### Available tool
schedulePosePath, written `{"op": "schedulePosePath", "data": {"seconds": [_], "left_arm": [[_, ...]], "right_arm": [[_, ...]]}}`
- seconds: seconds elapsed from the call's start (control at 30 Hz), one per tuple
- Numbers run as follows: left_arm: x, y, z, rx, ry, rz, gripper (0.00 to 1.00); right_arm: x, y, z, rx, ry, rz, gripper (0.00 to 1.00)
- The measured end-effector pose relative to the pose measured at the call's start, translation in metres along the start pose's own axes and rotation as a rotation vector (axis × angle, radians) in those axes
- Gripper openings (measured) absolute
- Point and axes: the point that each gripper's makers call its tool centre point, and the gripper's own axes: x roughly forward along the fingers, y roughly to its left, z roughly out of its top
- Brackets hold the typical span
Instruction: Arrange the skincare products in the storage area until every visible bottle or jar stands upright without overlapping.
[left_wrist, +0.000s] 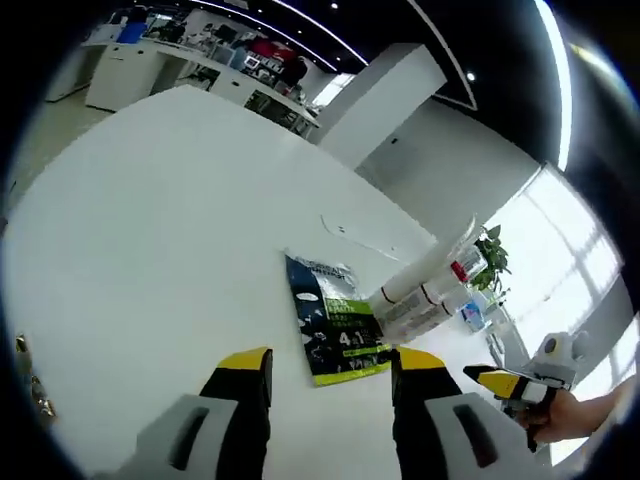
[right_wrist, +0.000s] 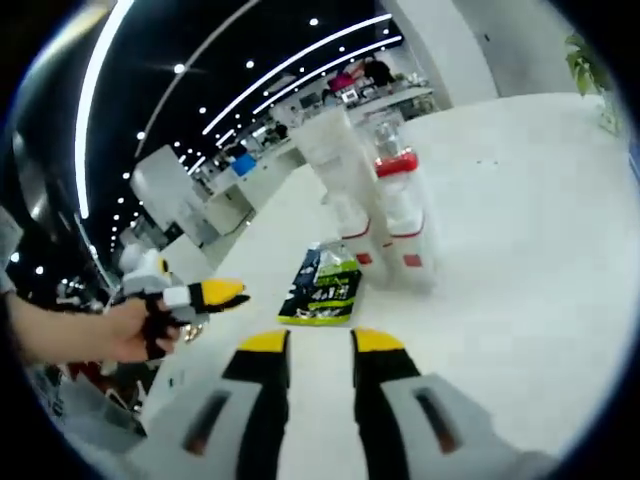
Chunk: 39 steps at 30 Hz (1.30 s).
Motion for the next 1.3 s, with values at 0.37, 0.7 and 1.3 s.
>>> {"op": "schedulePosePath", "data": {"seconds": [0.37,0.7,1.3], "left_arm": [[-0.131,0.045,-0.062,0.27,0.156,0.191,0.64],[-0.191,0.115,-0.107,0.601,0.522,0.34,0.64],[-0.18,0.121,-0.13,0.822,0.721,0.261,0.4]], "right_arm": [[-0.025,0.024,-0.015,-0.027,0.002,0.065,0.25],[-0.033,0.042,-0.023,-0.055,0.009,0.101,0.26],[-0.065,0.028,-0.034,-0.034,-0.01,0.057,0.26]]}}
